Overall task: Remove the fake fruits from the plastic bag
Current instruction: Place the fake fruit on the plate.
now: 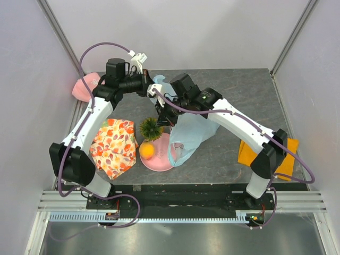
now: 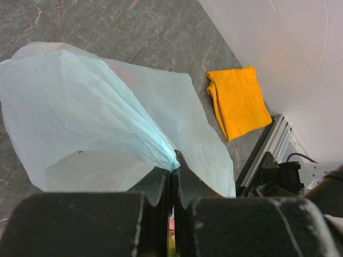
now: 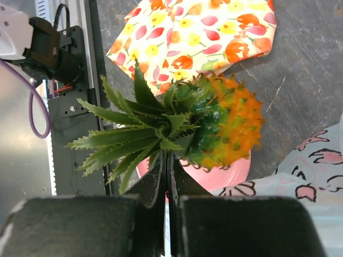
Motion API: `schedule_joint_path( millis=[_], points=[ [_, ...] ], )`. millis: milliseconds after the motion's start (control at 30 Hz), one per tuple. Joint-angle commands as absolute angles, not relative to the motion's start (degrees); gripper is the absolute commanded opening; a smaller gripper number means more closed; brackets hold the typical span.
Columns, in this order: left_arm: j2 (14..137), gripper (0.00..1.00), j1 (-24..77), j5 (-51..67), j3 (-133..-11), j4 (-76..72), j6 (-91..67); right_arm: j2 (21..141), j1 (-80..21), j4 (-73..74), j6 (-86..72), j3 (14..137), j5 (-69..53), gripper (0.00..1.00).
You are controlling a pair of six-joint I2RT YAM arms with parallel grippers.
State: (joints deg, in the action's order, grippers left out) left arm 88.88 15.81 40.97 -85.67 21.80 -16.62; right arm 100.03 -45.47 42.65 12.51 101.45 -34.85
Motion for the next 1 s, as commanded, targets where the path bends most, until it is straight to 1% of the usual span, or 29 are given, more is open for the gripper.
schedule_joint_path(
  millis=[0,400,600,967],
  points=[
    [85.4,0.02,15.6,43.5,-87.5,20.1,-17.0,99.6,-45.5,37.2,9.8,100.6,-35.0,0.0],
    [85.1,0.02,15.6,45.2,-86.0,19.0,-19.1,100.5,-45.0,37.3,11.8,94.4,-33.7,0.0],
    [85.2,0.02,15.6,45.5,-85.7,18.6,-19.8,99.6,-44.5,37.9,10.9,97.5,-35.4,0.0],
    [85.3,0.02,15.6,45.7,-85.5,18.2,-20.7,98.2,-43.7,39.6,9.9,103.5,-34.9,0.0]
  ],
)
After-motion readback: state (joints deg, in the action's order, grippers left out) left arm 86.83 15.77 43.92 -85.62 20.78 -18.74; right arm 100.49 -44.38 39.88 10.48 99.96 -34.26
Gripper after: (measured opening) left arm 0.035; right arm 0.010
